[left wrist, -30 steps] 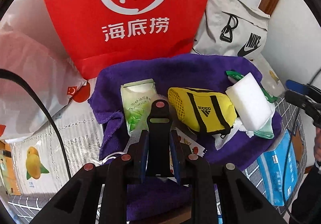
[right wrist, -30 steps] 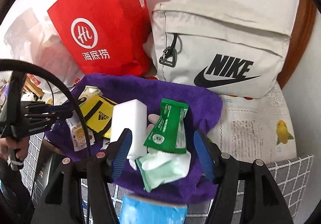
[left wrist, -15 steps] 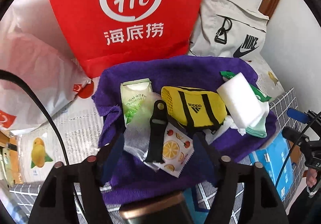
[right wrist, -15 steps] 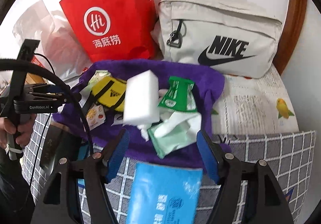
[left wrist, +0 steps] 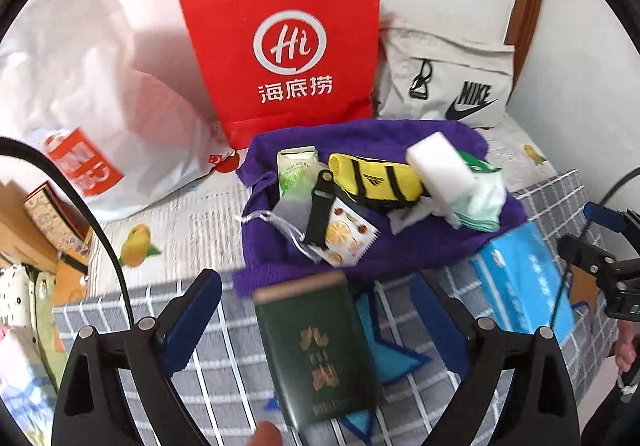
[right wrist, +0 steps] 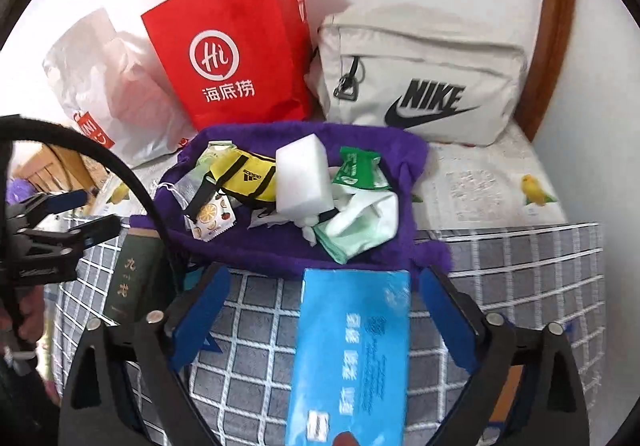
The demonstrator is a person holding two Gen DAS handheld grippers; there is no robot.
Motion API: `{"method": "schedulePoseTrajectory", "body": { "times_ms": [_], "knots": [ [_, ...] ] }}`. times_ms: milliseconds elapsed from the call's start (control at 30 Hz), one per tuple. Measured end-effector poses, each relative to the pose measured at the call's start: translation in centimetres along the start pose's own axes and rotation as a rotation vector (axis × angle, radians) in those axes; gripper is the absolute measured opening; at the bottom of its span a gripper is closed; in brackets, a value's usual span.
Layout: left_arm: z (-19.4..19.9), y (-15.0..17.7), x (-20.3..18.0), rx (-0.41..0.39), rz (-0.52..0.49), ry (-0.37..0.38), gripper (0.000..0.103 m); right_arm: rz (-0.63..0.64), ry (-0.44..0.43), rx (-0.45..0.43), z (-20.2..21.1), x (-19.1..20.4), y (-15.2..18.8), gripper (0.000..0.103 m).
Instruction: Organize soft objects
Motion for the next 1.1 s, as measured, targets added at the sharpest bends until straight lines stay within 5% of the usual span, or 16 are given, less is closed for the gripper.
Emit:
{"method": "schedulePoseTrajectory", "body": {
  "times_ms": [100,333,1100],
  "knots": [
    [2.6,1.4,0.1,-0.024,0.039,0.010,0.099,0.034,0.081,-0.032,2.3,1.1,1.0,0.103],
    [6.4,4.6,0.0,-0.045,0.082,-0.035,0.099,0.034,0.119,-0.070,7.1,2.7,3.7,0.103],
    [11.3,9.4,-2.3,-0.078,0.123,-0.052,0.099,0.042,0.123,-0.153,15.1,4.3,9.8,0.103]
  ]
}}
Point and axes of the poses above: each gripper's, at about its wrist camera, not at the fingertips, and z roughly against the way its jaws point, x to its left, y to its underside, the point moved 5 cm from there along -z, roughly the way its jaws point, and after that the axes turned 12 degrees about -y, right-handed, at the moved point
